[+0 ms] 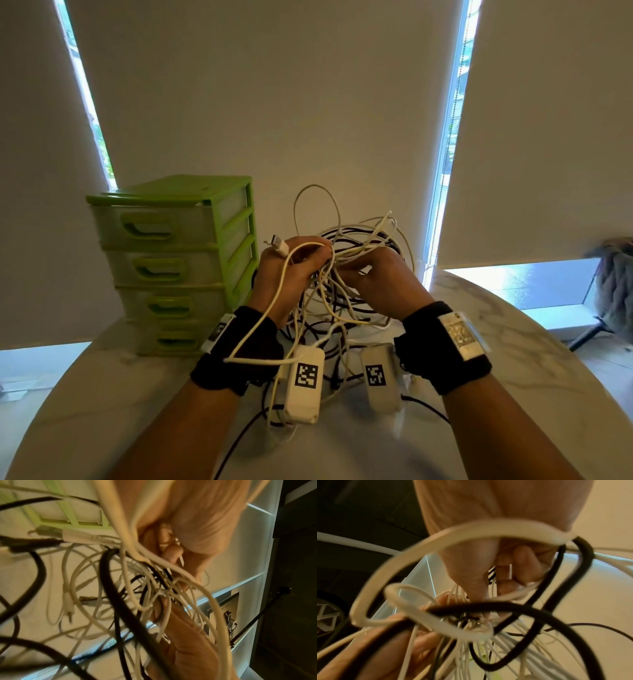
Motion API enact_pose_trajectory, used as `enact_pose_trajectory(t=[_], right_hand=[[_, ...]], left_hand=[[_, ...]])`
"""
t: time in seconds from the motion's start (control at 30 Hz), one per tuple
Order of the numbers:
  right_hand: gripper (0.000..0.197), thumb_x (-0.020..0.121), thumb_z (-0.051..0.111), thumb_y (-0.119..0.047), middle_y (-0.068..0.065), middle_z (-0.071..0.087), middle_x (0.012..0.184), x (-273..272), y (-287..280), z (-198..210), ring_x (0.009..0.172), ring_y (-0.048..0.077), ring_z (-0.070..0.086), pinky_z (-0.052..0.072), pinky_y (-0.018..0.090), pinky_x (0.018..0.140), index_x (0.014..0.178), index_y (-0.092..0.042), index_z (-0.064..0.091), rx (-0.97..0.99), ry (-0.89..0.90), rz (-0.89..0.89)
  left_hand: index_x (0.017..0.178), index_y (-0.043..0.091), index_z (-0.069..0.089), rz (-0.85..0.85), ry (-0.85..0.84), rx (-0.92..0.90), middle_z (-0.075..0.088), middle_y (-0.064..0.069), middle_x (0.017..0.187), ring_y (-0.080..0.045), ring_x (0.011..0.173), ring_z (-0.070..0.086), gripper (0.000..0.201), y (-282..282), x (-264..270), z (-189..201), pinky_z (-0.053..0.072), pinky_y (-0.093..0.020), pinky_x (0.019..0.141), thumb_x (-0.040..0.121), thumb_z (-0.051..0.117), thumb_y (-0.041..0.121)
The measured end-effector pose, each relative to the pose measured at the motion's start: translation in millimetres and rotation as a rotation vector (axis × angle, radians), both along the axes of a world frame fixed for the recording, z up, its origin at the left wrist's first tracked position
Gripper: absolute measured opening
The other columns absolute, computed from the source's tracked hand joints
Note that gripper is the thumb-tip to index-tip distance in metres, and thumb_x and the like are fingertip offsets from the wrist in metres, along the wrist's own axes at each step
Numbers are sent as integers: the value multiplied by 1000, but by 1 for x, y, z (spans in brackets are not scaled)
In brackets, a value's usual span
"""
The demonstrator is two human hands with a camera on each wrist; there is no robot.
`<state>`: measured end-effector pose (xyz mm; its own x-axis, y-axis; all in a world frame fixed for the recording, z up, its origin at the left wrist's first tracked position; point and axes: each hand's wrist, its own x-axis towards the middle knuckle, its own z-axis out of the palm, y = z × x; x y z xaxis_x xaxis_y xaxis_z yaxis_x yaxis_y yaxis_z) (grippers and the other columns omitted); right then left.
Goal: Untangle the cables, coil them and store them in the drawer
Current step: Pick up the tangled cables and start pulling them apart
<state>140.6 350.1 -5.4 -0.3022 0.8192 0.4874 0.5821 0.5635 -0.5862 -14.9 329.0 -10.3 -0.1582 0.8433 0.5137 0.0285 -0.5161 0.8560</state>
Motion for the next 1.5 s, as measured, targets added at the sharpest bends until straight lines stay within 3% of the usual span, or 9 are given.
enact_pose_trajectory(t=[0.13,0.27,0.4,0.5,0.7,0.9,1.13,1.3,1.5], right_hand=[[12,88,66,-22,-17,67,84,2,4,0,83,-1,59,39,15,71,87,-23,78,54,80,-27],[13,87,63,-19,-10,71,93,8,8,4,89,9,65,54,35,84,89,-23,75,3,200,-13],[13,90,59,-15,1,71,91,7,5,8,83,19,69,57,46,80,90,-14,72,-87,264,-41],[16,90,56,-17,3,67,81,15,6,10,78,25,64,53,37,72,81,-13,68,18,145,-168],[21,94,47,-17,19,68,91,54,14,11,79,36,57,32,28,67,89,-8,65,115,9,-589],[17,99,46,-14,4,73,71,74,2,32,55,16,61,40,23,47,84,-16,54,-117,569,-155],[17,98,50,-15,3,69,66,62,-10,45,46,4,55,38,11,42,84,-18,58,-48,434,-100],[18,99,48,-14,6,68,71,69,-16,48,48,2,54,39,10,45,85,-19,59,-9,439,-99],[12,97,52,-19,7,69,88,60,-24,44,68,12,58,42,20,63,93,-16,63,8,258,-243]], left_hand=[[93,21,71,-1,171,22,71,4,86,-2,73,65,40,2,-6,5,48,-14,61,77,61,-14],[114,27,63,109,499,-34,67,6,113,-5,103,62,55,14,-16,-5,50,-27,91,63,78,38],[93,21,66,192,674,-79,69,2,88,-17,84,63,27,10,-15,-4,50,-31,73,73,80,33],[67,24,56,342,680,-92,58,5,64,-24,69,58,20,7,-20,-2,41,-29,56,78,73,25],[67,18,54,571,677,-156,63,-5,71,-32,76,61,18,10,-41,0,49,-36,62,80,68,18],[68,24,63,478,588,-239,67,2,79,-20,79,65,20,14,-48,2,44,-21,60,76,74,10],[80,22,71,551,321,-24,60,16,73,2,63,55,20,-6,-35,30,42,-11,54,85,57,8],[70,11,64,417,775,-390,61,-1,71,-17,68,58,42,-9,-43,16,38,-26,59,78,70,51],[69,1,71,352,657,-342,68,-7,69,-14,71,63,27,-24,-56,14,46,-26,63,88,66,20]])
